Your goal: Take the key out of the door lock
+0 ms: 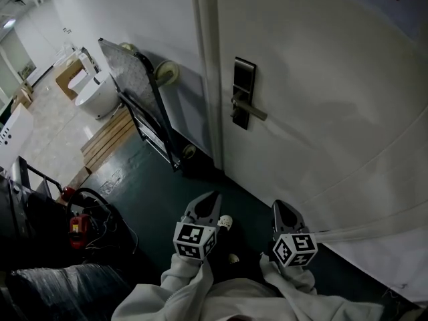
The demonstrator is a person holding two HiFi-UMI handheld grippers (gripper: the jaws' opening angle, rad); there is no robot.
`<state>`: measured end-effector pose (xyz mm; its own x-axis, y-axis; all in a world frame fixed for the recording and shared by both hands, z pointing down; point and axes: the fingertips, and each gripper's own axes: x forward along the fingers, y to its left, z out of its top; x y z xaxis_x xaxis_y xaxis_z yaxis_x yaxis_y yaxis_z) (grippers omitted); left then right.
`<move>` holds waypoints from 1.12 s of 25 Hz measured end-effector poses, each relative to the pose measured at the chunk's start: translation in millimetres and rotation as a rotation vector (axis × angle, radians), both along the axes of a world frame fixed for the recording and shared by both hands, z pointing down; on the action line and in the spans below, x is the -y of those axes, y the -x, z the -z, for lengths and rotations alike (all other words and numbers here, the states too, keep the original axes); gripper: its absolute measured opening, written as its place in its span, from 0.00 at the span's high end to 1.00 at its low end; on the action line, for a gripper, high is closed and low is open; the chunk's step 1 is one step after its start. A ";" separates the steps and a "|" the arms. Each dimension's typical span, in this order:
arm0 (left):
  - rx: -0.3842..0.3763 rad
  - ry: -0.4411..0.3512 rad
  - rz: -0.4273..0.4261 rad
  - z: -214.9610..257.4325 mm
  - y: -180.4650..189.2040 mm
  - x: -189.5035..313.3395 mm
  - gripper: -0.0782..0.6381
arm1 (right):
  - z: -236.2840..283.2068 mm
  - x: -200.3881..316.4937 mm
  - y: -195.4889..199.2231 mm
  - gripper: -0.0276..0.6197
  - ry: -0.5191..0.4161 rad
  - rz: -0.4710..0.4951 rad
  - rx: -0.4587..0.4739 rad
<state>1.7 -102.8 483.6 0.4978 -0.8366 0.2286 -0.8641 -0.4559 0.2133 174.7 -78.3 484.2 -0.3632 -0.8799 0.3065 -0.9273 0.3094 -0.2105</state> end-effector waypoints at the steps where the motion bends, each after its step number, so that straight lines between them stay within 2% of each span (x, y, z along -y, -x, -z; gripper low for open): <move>1: -0.003 0.001 0.003 0.4 0.7 6.5 0.86 | 0.6 6.8 1.1 0.88 0.000 0.003 -0.002; 15: -0.013 0.017 -0.019 -0.2 8.1 86.7 0.86 | -2.2 80.6 16.6 0.88 0.020 -0.001 -0.002; 28: -0.030 0.025 -0.114 -1.4 0.6 152.3 0.86 | 2.0 132.2 8.2 0.88 0.019 -0.105 -0.008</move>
<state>1.1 -255.0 485.0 0.5964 -0.7683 0.2323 -0.8000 -0.5452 0.2506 166.5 -210.4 482.2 -0.2664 -0.9072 0.3257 -0.9562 0.2063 -0.2076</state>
